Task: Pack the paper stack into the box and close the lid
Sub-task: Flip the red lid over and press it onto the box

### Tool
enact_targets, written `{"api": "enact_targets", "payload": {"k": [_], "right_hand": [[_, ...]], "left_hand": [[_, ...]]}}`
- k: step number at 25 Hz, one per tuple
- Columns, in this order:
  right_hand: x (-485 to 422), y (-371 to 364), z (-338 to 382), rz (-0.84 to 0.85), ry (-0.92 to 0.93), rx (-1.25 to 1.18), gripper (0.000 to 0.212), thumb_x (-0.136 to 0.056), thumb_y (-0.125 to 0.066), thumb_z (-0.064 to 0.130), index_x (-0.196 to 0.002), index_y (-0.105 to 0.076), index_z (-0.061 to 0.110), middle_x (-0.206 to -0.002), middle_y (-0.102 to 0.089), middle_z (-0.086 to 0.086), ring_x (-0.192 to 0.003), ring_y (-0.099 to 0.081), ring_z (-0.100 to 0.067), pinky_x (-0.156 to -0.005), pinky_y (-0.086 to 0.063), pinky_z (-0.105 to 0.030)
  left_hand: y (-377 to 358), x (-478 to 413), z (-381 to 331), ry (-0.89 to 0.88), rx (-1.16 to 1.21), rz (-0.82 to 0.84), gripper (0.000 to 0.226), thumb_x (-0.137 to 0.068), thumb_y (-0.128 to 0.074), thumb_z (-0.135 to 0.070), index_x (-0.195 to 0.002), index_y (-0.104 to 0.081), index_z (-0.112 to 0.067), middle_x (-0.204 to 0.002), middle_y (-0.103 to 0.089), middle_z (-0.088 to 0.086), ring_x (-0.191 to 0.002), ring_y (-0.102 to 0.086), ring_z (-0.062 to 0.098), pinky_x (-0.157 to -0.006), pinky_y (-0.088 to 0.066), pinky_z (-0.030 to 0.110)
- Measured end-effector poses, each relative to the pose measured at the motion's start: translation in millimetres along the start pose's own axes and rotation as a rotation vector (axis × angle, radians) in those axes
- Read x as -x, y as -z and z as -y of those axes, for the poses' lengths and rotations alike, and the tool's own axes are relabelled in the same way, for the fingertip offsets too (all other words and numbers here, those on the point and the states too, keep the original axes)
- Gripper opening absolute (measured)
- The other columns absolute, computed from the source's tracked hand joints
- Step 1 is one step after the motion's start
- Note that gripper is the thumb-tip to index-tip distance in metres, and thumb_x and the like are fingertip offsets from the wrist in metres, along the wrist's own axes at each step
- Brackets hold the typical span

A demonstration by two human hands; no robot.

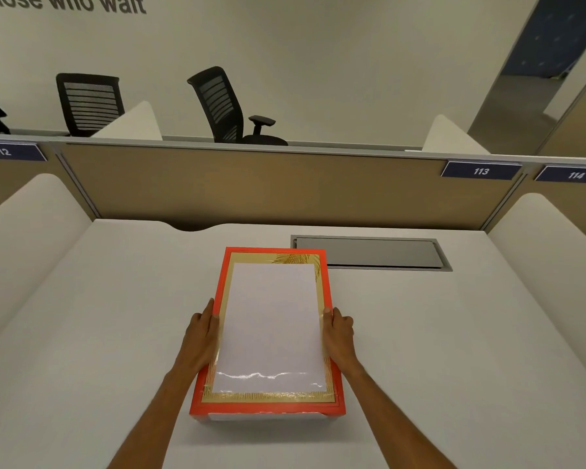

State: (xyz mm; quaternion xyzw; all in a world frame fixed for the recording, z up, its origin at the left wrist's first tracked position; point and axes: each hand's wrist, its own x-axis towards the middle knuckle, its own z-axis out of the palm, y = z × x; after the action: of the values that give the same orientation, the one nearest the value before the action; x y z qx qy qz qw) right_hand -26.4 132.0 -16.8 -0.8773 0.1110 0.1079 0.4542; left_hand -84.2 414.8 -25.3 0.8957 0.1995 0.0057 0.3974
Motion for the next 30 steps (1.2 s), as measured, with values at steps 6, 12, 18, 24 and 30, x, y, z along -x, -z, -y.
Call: {"api": "enact_targets", "payload": {"k": [6, 12, 18, 24, 30], "right_hand": [[-4, -6, -1, -0.002, -0.021, -0.001, 0.048, -0.103, -0.025, 0.043, -0.122, -0.053, 0.009, -0.123, -0.050, -0.020, -0.110, -0.053, -0.031, -0.100, -0.046, -0.041], [-2, -7, -3, -0.008, -0.006, 0.018, 0.046, -0.103, -0.027, 0.042, -0.131, -0.049, 0.011, -0.127, -0.051, -0.017, -0.112, -0.053, -0.027, -0.100, -0.045, -0.039], [-2, -10, -6, -0.014, 0.012, 0.033, 0.049, -0.103, -0.028, 0.041, -0.139, -0.043, 0.012, -0.133, -0.050, -0.016, -0.119, -0.051, -0.027, -0.104, -0.042, -0.040], [0, -15, -1, -0.174, 0.261, 0.430, 0.074, -0.097, -0.026, 0.059, -0.156, -0.010, 0.018, -0.164, -0.006, -0.002, -0.152, -0.008, -0.024, -0.122, -0.008, -0.041], [-1, -32, 0, -0.062, 0.480, 0.649, 0.088, -0.087, -0.008, 0.074, -0.155, 0.006, 0.019, -0.164, 0.009, 0.002, -0.152, 0.010, -0.015, -0.122, 0.008, -0.030]], "left_hand": [[-1, 0, 4, -0.017, -0.037, -0.006, 0.055, -0.101, -0.029, -0.040, -0.152, -0.023, -0.024, -0.119, -0.056, 0.015, -0.097, -0.057, 0.020, -0.089, -0.049, 0.036], [-3, 1, 6, -0.008, -0.014, 0.001, 0.056, -0.099, -0.029, -0.043, -0.152, -0.025, -0.024, -0.126, -0.055, 0.014, -0.110, -0.058, 0.028, -0.098, -0.050, 0.046], [-7, 1, 11, 0.014, -0.008, 0.018, 0.056, -0.099, -0.032, -0.042, -0.151, -0.028, -0.021, -0.136, -0.053, 0.015, -0.118, -0.057, 0.032, -0.103, -0.047, 0.050], [-8, 0, -8, -0.155, -0.411, -0.194, 0.065, -0.096, -0.028, -0.053, -0.151, -0.028, -0.016, -0.156, -0.035, 0.013, -0.139, -0.041, 0.034, -0.111, -0.037, 0.050], [-26, -3, -25, -0.378, -0.549, -0.105, 0.085, -0.089, -0.001, -0.067, -0.153, -0.020, -0.014, -0.163, -0.015, 0.004, -0.151, -0.009, 0.020, -0.124, -0.011, 0.040]]}}
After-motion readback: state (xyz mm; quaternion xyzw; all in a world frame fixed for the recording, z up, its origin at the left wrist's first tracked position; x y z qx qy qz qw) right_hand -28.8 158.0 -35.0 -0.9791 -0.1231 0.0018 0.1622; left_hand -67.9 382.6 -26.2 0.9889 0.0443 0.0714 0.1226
